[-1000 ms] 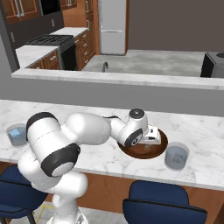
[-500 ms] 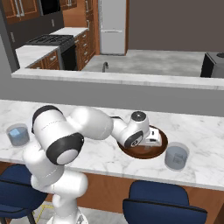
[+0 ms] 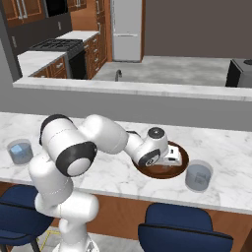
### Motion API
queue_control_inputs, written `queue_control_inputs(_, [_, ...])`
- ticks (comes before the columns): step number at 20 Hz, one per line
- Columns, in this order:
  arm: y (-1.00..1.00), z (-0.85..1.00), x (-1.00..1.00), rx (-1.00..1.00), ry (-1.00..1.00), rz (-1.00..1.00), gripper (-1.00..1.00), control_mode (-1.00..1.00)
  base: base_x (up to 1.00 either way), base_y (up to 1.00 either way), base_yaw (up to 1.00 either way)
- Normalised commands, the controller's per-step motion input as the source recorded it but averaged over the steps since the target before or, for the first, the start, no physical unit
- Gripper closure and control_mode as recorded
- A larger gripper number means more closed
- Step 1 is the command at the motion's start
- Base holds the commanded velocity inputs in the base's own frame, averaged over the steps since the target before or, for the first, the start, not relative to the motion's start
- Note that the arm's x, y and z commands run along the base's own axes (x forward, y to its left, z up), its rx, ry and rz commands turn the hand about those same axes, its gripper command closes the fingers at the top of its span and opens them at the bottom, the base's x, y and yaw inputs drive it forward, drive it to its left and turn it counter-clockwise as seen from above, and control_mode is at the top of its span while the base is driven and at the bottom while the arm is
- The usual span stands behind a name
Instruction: There are four ice cubes in the ice bowl. Place two ice cubes in each glass of water.
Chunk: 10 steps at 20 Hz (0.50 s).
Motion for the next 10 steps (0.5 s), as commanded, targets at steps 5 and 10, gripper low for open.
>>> queue_control_inputs(5, [-0.02,0.0,0.15,0.0,0.0,0.0,-1.0,-1.0,0.0,0.0,0.0])
queue_control_inputs(10, [-0.09,-0.08,0.12,0.0,0.0,0.0,-1.0,-1.0,0.0,0.0,0.0])
